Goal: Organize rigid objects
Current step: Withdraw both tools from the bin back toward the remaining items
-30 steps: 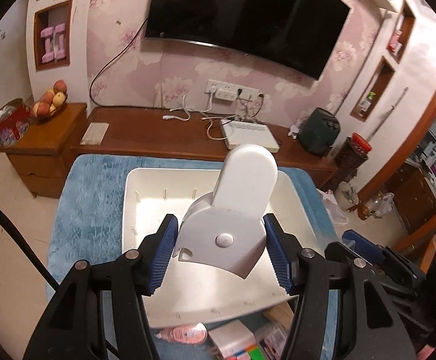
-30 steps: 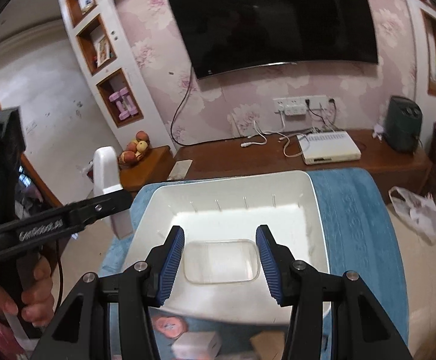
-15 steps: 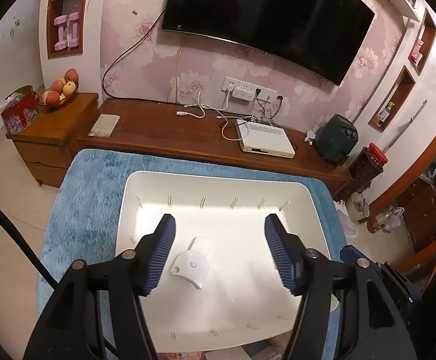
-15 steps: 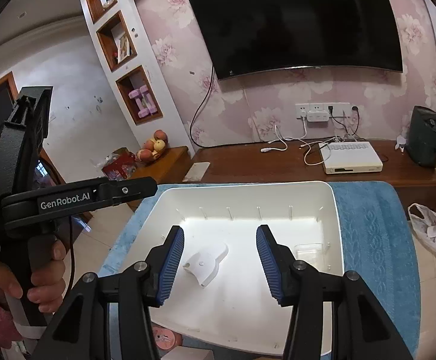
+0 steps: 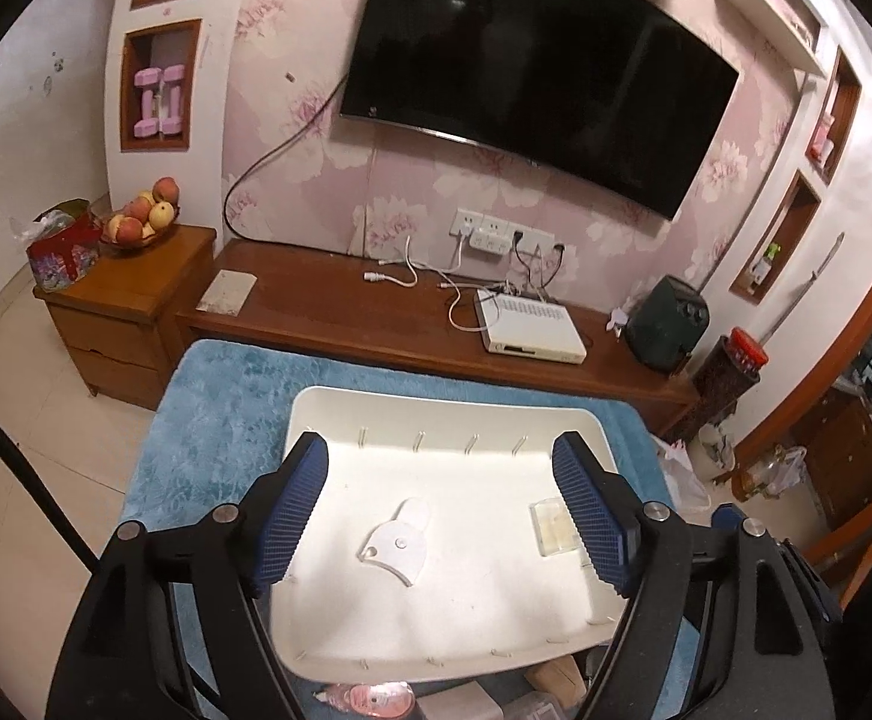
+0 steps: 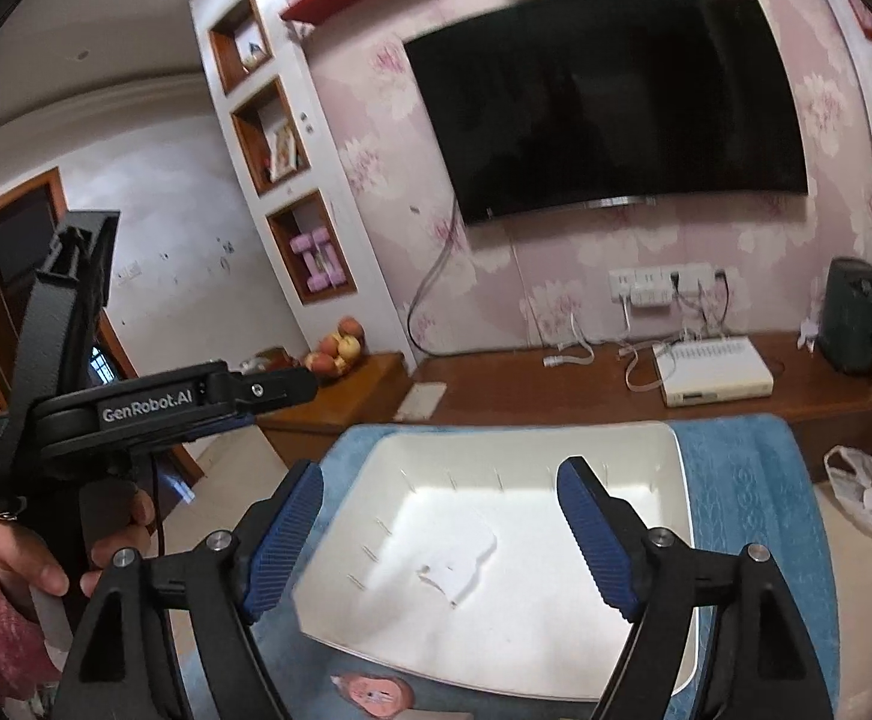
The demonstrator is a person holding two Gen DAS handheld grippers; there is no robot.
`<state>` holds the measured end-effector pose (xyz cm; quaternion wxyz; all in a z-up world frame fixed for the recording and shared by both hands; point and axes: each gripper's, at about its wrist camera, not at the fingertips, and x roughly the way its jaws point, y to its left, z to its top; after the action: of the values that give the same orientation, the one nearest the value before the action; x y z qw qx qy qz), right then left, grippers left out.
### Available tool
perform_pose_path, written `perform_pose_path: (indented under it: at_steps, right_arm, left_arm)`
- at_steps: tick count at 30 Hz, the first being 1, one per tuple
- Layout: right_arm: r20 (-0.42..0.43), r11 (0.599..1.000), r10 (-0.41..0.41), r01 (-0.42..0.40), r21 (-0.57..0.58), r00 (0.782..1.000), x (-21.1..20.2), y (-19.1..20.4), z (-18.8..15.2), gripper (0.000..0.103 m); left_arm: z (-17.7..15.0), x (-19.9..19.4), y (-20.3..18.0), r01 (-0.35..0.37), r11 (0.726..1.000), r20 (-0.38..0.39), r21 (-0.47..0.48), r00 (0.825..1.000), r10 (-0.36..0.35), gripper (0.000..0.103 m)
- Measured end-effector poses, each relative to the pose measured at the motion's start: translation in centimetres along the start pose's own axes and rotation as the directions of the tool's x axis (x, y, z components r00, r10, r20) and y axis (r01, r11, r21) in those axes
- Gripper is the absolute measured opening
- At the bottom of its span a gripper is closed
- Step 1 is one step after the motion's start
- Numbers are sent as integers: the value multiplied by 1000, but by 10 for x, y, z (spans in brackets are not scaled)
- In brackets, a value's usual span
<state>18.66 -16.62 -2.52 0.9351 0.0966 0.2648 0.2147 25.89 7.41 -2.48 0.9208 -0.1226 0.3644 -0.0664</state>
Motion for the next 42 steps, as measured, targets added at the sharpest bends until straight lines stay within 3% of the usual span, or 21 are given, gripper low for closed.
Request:
perform_pose_path:
  at_steps: [7, 17, 22, 26, 42]
  right_arm:
    - [67, 999, -16, 18, -29, 998, -37, 45, -3, 83]
    - [118, 996, -86, 89, -21, 989, -94, 110, -33, 86]
    - [142, 990, -139, 142, -14, 980, -124, 136, -55, 101]
    - [149, 985, -170, 173, -7, 974, -142, 151, -69, 101]
    - [69, 954, -292, 295, -48, 954, -179, 172, -132, 101]
  left_arm:
    - [-7, -49, 18, 20, 999, 55, -26, 998, -19, 83]
    - [-34, -112, 38, 60, 998, 57, -1, 997, -60, 84]
    - [-55, -141, 51, 85, 996, 60, -1, 995, -85, 84]
    - [-74, -160, 57, 84, 996, 54, 13, 995, -85, 84]
    - [-137, -184, 56, 104, 993, -94, 51, 991, -99, 87]
